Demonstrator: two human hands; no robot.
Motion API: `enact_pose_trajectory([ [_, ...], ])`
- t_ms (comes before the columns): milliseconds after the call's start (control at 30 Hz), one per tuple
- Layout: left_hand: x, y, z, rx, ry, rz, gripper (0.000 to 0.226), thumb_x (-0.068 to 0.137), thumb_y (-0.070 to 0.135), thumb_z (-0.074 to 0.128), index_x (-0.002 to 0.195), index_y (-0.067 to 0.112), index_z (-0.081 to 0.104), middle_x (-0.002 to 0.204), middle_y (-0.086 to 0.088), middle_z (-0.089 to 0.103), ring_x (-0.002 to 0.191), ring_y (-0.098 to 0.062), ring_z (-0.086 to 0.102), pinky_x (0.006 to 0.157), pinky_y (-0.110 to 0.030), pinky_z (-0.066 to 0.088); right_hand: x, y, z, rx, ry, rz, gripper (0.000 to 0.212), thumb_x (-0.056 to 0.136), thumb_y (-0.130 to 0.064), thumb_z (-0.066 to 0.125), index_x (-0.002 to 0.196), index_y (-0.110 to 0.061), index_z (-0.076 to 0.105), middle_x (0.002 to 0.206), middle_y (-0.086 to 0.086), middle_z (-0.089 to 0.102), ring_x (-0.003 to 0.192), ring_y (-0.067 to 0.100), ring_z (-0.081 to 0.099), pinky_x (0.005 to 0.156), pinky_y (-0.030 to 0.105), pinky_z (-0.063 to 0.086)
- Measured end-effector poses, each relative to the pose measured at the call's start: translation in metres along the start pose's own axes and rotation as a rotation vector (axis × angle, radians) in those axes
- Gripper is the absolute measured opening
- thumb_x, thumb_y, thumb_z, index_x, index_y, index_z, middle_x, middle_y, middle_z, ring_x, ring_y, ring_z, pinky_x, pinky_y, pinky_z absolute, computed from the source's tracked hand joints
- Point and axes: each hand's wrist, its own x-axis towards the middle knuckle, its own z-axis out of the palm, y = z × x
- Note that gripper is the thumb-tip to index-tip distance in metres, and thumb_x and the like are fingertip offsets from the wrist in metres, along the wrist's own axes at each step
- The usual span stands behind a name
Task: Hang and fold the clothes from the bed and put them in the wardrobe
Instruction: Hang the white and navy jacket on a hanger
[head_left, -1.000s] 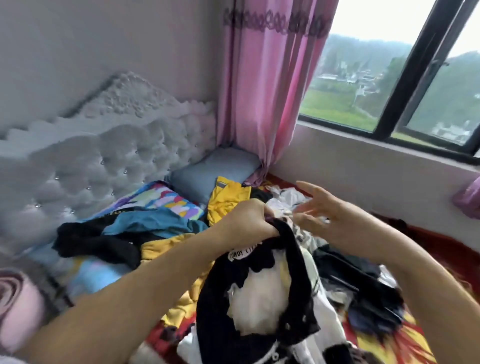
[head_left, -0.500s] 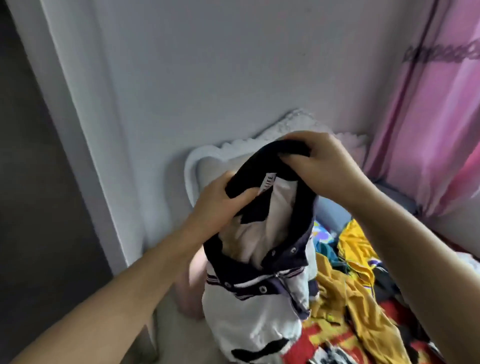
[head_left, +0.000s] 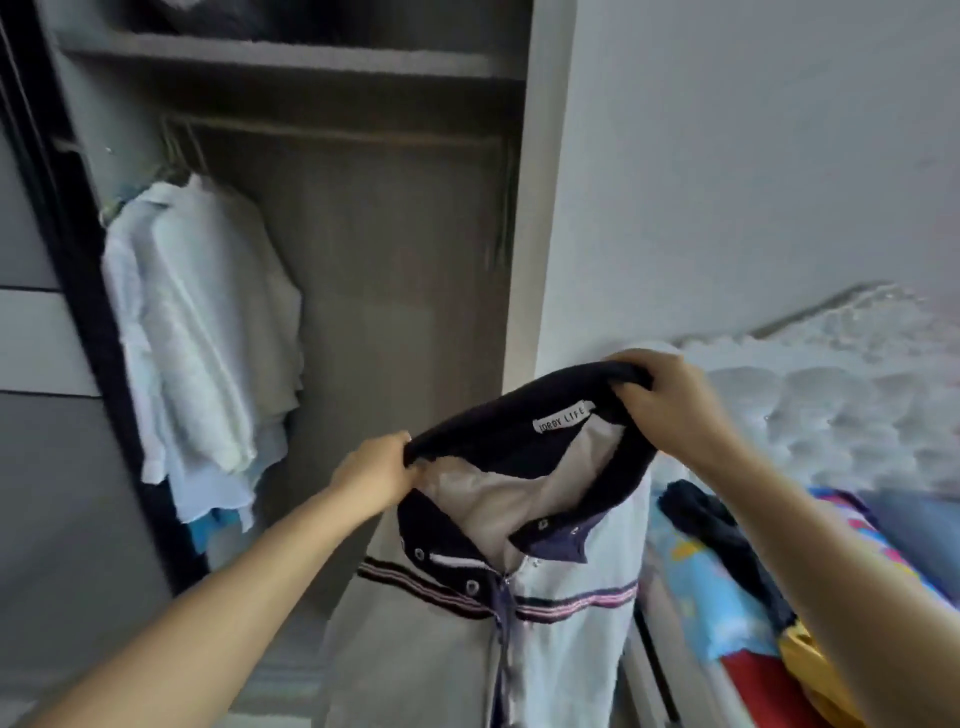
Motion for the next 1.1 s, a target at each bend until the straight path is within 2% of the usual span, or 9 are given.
enact_pose_trajectory([
  [133, 0.025, -0.061, -0.022, -0.345, -0.010, -0.256, 0.018, 0.093, 0.011, 0.046, 0.089, 0.014, 0.064, 0.082, -0.011, 0.066, 0.070, -0.024, 0.064, 0.051, -0.027, 0.048, 0.022, -0.020, 0.063, -0.003, -0.145, -0.045, 0.035, 0.082, -0.002, 0.051, 0.097, -0.027, 0.071, 0.079, -0.015, 0.065, 0.083, 0.012, 0.060, 0.067, 0.016, 0.040],
  [300, 0.077, -0.108, -0.045, -0.663, 0.206, -0.399, 0.019, 0.094, 0.003, 0.047, 0.106, -0.001, 0.061, 0.101, -0.024, 0.064, 0.095, -0.037, 0.062, 0.075, -0.036, 0.044, 0.075, -0.017, 0.139, -0.257, -0.477, -0.066, 0.023, 0.090, -0.011, 0.046, 0.100, -0.018, 0.065, 0.093, 0.002, 0.067, 0.091, 0.025, 0.062, 0.068, 0.024, 0.039],
  [433, 0.134, -0.115, -0.065, -0.892, 0.341, -0.437, 0.017, 0.093, 0.009, 0.050, 0.106, 0.003, 0.060, 0.084, -0.016, 0.063, 0.076, -0.028, 0.060, 0.067, -0.032, 0.047, 0.138, -0.013, 0.207, -0.485, -0.811, -0.091, 0.022, 0.090, -0.013, 0.043, 0.098, -0.006, 0.063, 0.104, 0.013, 0.068, 0.093, 0.027, 0.063, 0.074, 0.029, 0.047],
  [533, 0.182, -0.117, -0.083, -0.998, 0.363, -0.448, 0.011, 0.093, 0.009, 0.051, 0.092, 0.004, 0.060, 0.075, -0.011, 0.061, 0.070, -0.026, 0.059, 0.063, -0.029, 0.045, 0.193, -0.018, 0.246, -0.510, -0.919, -0.038, 0.019, 0.091, -0.008, 0.043, 0.077, -0.008, 0.057, 0.091, 0.013, 0.067, 0.067, 0.022, 0.063, 0.059, 0.027, 0.048],
  [633, 0.232, -0.122, -0.106, -0.977, 0.386, -0.386, 0.018, 0.092, 0.006, 0.049, 0.077, 0.010, 0.057, 0.064, -0.007, 0.059, 0.057, -0.020, 0.054, 0.050, -0.026, 0.039, 0.249, -0.027, 0.271, -0.486, -0.986, 0.111, 0.017, 0.092, -0.006, 0.042, 0.086, -0.004, 0.058, 0.078, 0.010, 0.061, 0.048, 0.015, 0.063, 0.042, 0.026, 0.052],
  [767, 0.291, -0.135, -0.126, -1.020, 0.411, -0.381, 0.010, 0.091, 0.010, 0.051, 0.084, 0.011, 0.057, 0.065, -0.006, 0.061, 0.059, -0.020, 0.057, 0.050, -0.027, 0.040, 0.329, -0.064, 0.288, -0.594, -0.789, -0.051, 0.018, 0.089, -0.007, 0.049, 0.084, 0.000, 0.065, 0.085, 0.018, 0.066, 0.077, 0.031, 0.070, 0.056, 0.030, 0.052],
  [900, 0.341, -0.131, -0.124, -1.046, 0.331, -0.292, 0.016, 0.087, 0.007, 0.052, 0.074, 0.011, 0.060, 0.057, -0.006, 0.064, 0.058, -0.023, 0.060, 0.059, -0.030, 0.045, 0.426, -0.097, 0.277, -0.593, -0.321, -0.083, 0.035, 0.092, -0.007, 0.048, 0.126, -0.004, 0.056, 0.127, 0.017, 0.058, 0.116, 0.034, 0.057, 0.087, 0.035, 0.048],
  [1000, 0.374, -0.126, -0.119, -1.098, 0.246, -0.217, 0.018, 0.088, 0.003, 0.049, 0.076, 0.009, 0.061, 0.061, -0.010, 0.064, 0.055, -0.022, 0.062, 0.059, -0.030, 0.046, 0.479, -0.084, 0.249, -0.781, -0.021, -0.001, 0.042, 0.095, -0.010, 0.047, 0.136, -0.006, 0.043, 0.138, 0.018, 0.044, 0.126, 0.035, 0.046, 0.095, 0.044, 0.044],
  [1100, 0.398, -0.126, -0.119, -1.107, 0.175, -0.180, 0.022, 0.089, 0.001, 0.048, 0.074, 0.008, 0.062, 0.054, -0.005, 0.063, 0.049, -0.017, 0.060, 0.051, -0.025, 0.046, 0.509, -0.058, 0.229, -0.991, 0.081, 0.137, 0.038, 0.097, -0.011, 0.043, 0.134, -0.002, 0.042, 0.137, 0.020, 0.044, 0.124, 0.036, 0.047, 0.093, 0.044, 0.044],
])
